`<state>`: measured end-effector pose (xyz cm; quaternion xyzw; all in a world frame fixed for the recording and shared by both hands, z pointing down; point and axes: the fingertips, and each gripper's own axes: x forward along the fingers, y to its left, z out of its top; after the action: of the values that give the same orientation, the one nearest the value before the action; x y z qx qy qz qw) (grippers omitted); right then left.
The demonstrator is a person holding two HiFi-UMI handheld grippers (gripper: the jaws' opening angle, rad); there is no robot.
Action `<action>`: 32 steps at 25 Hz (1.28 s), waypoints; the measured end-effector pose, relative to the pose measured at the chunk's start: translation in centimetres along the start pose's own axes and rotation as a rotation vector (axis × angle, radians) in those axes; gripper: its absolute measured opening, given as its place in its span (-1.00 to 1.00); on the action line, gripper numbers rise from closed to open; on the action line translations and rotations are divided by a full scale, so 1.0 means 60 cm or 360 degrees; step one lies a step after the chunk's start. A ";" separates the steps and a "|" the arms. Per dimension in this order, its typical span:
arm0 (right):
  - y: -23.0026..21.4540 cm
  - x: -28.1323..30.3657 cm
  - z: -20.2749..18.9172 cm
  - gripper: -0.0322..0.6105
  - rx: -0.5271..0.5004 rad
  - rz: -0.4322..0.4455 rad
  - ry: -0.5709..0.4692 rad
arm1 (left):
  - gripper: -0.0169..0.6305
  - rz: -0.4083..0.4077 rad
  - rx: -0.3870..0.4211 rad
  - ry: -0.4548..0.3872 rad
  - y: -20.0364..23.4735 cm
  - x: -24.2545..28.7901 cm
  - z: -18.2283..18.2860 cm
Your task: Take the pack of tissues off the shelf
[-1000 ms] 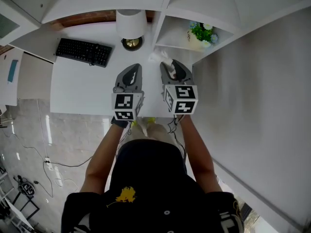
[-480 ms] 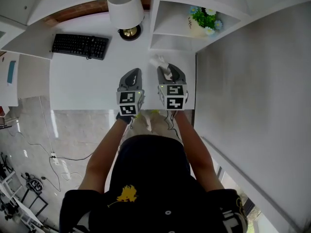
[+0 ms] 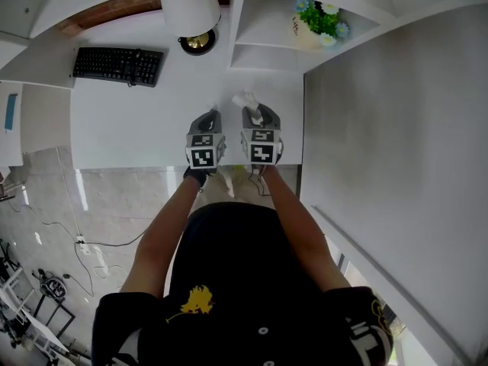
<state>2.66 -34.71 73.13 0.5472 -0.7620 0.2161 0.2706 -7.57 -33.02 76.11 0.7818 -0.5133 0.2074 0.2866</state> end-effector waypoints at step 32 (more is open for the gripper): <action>0.014 0.069 -0.116 -0.37 -0.0087 0.0021 0.0358 | -0.89 0.0033 -0.0117 0.0342 0.046 0.031 -0.102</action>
<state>2.04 -33.07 81.09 0.5068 -0.7361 0.2571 0.3677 -9.56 -31.10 82.49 0.7389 -0.4949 0.2739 0.3662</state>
